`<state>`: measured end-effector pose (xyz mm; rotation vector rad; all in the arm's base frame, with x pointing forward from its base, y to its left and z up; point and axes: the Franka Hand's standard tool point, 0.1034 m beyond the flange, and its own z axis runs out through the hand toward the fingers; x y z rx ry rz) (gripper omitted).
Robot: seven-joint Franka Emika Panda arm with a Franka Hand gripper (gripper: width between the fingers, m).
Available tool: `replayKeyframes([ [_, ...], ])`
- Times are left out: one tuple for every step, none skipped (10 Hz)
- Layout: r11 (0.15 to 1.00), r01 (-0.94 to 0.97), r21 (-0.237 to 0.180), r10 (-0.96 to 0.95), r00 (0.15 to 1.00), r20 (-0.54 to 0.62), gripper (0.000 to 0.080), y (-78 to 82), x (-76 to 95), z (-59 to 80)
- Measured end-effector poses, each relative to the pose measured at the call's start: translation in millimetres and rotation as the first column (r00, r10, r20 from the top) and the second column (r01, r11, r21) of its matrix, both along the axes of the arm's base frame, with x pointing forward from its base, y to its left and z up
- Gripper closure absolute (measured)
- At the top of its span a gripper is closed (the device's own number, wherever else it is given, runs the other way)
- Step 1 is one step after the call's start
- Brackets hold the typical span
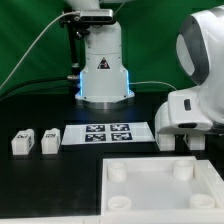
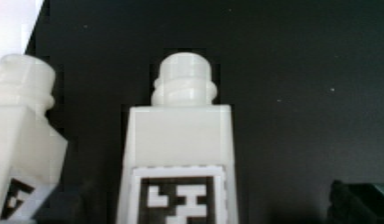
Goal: Assemble one leg
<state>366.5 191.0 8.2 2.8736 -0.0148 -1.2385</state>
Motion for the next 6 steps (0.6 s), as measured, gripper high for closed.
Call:
replayKeyframes([
  [1.000,0.000,0.000,0.000,1.000,-0.001,0.0150,-0.1,-0.2,-0.1],
  [1.000,0.000,0.000,0.000,1.000,-0.001,0.0283,-0.1,-0.2,-0.2],
  [1.000,0.000,0.000,0.000,1.000,-0.001,0.0283,-0.1,-0.2,-0.2],
  [1.000,0.000,0.000,0.000,1.000,-0.001,0.0422,-0.1,-0.2,-0.2],
  [1.000,0.000,0.000,0.000,1.000,-0.001,0.0513,-0.1,-0.2,-0.2],
  [1.000,0.000,0.000,0.000,1.000,-0.001,0.0513,-0.1,-0.2,-0.2],
])
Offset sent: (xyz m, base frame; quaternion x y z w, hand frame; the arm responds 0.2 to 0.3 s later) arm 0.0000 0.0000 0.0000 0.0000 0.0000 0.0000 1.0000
